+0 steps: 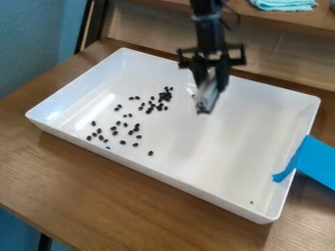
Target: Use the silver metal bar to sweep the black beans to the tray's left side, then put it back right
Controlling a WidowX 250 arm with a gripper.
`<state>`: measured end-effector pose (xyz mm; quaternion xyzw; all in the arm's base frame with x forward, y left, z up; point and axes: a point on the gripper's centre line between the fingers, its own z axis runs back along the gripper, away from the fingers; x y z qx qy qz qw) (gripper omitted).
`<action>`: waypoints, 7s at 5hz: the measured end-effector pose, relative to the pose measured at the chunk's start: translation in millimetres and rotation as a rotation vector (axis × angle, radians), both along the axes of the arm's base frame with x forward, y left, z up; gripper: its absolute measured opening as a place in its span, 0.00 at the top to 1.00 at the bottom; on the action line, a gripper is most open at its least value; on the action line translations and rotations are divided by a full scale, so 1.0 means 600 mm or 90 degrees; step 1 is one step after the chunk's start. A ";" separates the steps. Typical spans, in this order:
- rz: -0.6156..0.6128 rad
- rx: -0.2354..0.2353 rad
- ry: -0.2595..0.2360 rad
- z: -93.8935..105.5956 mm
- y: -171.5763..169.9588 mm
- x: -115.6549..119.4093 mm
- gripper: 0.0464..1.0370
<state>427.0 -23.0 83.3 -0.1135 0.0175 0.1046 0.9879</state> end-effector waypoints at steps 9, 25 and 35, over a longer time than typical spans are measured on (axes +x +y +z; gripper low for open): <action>0.043 0.066 -0.037 -0.084 0.092 0.047 0.65; -0.029 -0.025 0.016 -0.039 0.078 -0.084 0.65; -0.081 0.110 -0.031 -0.093 0.227 -0.121 0.65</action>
